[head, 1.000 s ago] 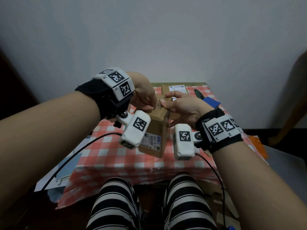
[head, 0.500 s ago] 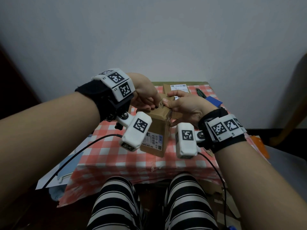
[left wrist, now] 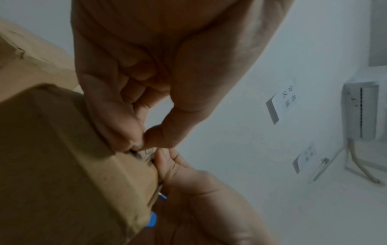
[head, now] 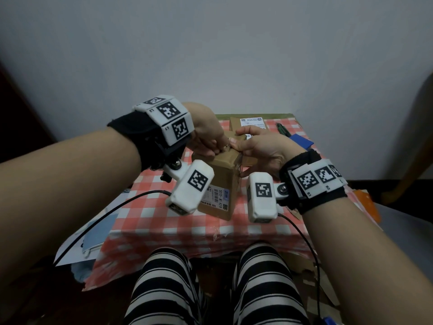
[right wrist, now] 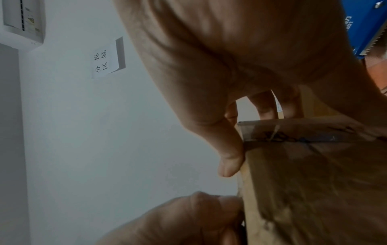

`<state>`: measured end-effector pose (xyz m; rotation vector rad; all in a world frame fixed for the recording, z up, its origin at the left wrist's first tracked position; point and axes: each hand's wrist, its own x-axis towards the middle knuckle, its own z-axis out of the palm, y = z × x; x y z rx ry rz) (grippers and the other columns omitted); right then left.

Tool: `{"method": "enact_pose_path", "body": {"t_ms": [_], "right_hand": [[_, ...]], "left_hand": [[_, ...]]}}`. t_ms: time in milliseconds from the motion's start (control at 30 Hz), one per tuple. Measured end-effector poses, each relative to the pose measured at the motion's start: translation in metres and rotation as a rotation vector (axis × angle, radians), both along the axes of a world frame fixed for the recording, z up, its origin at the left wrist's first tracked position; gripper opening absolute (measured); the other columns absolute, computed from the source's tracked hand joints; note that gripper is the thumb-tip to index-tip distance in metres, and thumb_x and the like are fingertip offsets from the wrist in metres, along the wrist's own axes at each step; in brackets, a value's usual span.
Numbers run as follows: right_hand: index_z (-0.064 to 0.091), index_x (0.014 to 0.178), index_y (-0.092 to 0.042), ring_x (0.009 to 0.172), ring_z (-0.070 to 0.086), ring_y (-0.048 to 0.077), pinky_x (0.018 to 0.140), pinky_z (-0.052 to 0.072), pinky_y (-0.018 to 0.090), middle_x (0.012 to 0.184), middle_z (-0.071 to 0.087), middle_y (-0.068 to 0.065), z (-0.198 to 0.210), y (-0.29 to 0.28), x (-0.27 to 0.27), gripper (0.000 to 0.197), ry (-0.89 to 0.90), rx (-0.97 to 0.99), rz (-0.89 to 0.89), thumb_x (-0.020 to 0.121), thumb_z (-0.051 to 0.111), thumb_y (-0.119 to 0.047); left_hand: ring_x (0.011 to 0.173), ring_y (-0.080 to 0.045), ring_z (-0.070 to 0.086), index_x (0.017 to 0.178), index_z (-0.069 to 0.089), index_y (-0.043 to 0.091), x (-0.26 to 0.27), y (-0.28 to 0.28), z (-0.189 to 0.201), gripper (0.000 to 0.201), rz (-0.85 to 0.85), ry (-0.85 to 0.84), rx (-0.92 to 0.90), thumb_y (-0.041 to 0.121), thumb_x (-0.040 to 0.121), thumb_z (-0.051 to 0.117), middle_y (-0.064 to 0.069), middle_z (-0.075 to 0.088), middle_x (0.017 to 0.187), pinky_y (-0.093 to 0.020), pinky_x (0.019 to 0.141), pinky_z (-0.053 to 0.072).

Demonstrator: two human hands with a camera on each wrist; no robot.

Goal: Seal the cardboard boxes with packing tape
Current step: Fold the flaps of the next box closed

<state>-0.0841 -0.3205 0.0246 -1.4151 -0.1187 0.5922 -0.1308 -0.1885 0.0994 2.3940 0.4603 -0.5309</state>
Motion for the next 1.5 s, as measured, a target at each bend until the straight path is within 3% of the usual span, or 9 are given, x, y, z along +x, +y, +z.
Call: {"method": "enact_pose_path", "body": {"t_ms": [300, 500, 700, 900, 967, 1100, 1300, 1433, 1500], "right_hand": [[0.055, 0.096, -0.023, 0.072, 0.061, 0.02, 0.061, 0.051, 0.042, 0.085, 0.066, 0.002, -0.003, 0.004, 0.003, 0.025, -0.03, -0.049, -0.007, 0.086, 0.07, -0.005], [0.055, 0.099, -0.02, 0.06, 0.062, 0.018, 0.043, 0.052, 0.036, 0.08, 0.063, 0.005, -0.001, 0.004, 0.0, 0.026, -0.036, -0.033, -0.012, 0.087, 0.067, 0.0], [0.055, 0.101, -0.023, 0.073, 0.065, 0.02, 0.056, 0.056, 0.042, 0.094, 0.065, 0.006, -0.002, 0.002, -0.002, 0.029, -0.029, -0.05, -0.006, 0.085, 0.071, -0.005], [0.055, 0.099, -0.026, 0.094, 0.061, 0.026, 0.082, 0.051, 0.061, 0.112, 0.062, 0.011, -0.001, 0.007, -0.005, 0.027, -0.051, -0.103, -0.026, 0.085, 0.072, -0.011], [0.054, 0.099, -0.025, 0.087, 0.063, 0.026, 0.074, 0.055, 0.057, 0.112, 0.063, 0.012, 0.0, 0.009, -0.006, 0.028, -0.063, -0.117, -0.041, 0.084, 0.074, -0.011], [0.052, 0.096, -0.022, 0.069, 0.064, 0.021, 0.05, 0.057, 0.037, 0.108, 0.063, 0.013, 0.001, 0.014, -0.008, 0.03, -0.077, -0.125, -0.084, 0.083, 0.074, -0.006], [0.05, 0.112, -0.02, 0.059, 0.067, 0.019, 0.045, 0.056, 0.038, 0.105, 0.064, 0.012, 0.003, 0.014, -0.012, 0.045, -0.038, -0.093, -0.07, 0.08, 0.076, -0.002], [0.048, 0.116, -0.022, 0.071, 0.064, 0.024, 0.07, 0.053, 0.049, 0.109, 0.063, 0.012, 0.004, 0.012, -0.012, 0.051, -0.024, -0.099, -0.041, 0.078, 0.077, -0.003], [0.048, 0.112, -0.022, 0.071, 0.063, 0.026, 0.073, 0.051, 0.051, 0.108, 0.063, 0.013, 0.005, 0.014, -0.012, 0.05, -0.035, -0.13, -0.044, 0.077, 0.078, -0.003]], "left_hand": [[0.028, -0.005, 0.045, 0.071, 0.052, 0.009, 0.004, 0.002, -0.004, 0.024, 0.042, 0.035, -0.011, 0.013, 0.094, 0.056, -0.001, 0.05, 0.062, -0.012, 0.037, 0.042], [0.051, -0.011, 0.045, 0.077, 0.048, 0.008, 0.007, -0.003, -0.007, 0.019, 0.025, 0.028, 0.042, 0.011, 0.094, 0.056, -0.003, 0.046, 0.069, -0.011, 0.033, 0.039], [0.037, -0.007, 0.052, 0.074, 0.058, 0.01, 0.005, 0.012, 0.0, 0.021, -0.025, 0.096, 0.042, 0.019, 0.092, 0.062, 0.001, 0.058, 0.049, -0.013, 0.038, 0.042], [0.042, -0.009, 0.055, 0.08, 0.059, 0.01, 0.004, 0.035, 0.0, 0.015, 0.026, 0.091, 0.0, 0.019, 0.087, 0.068, -0.002, 0.061, 0.068, -0.014, 0.042, 0.046], [0.043, -0.01, 0.057, 0.081, 0.058, 0.009, 0.005, 0.039, -0.004, 0.014, 0.063, 0.111, -0.052, 0.017, 0.088, 0.067, -0.004, 0.061, 0.069, -0.015, 0.043, 0.048], [0.039, -0.011, 0.057, 0.08, 0.057, 0.005, 0.006, 0.043, -0.008, 0.013, 0.081, 0.084, -0.123, 0.011, 0.089, 0.064, -0.007, 0.058, 0.067, -0.014, 0.039, 0.048], [0.04, -0.009, 0.056, 0.081, 0.055, 0.006, 0.007, 0.045, -0.011, 0.013, 0.088, 0.083, -0.126, 0.012, 0.091, 0.062, -0.006, 0.057, 0.072, -0.012, 0.039, 0.046], [0.039, -0.008, 0.054, 0.081, 0.055, 0.007, 0.008, 0.044, -0.012, 0.014, 0.078, 0.086, -0.1, 0.014, 0.091, 0.062, -0.006, 0.057, 0.069, -0.013, 0.043, 0.045], [0.039, -0.008, 0.055, 0.083, 0.056, 0.007, 0.008, 0.044, -0.012, 0.012, 0.073, 0.092, -0.103, 0.014, 0.092, 0.061, -0.007, 0.057, 0.069, -0.013, 0.045, 0.046]]}}
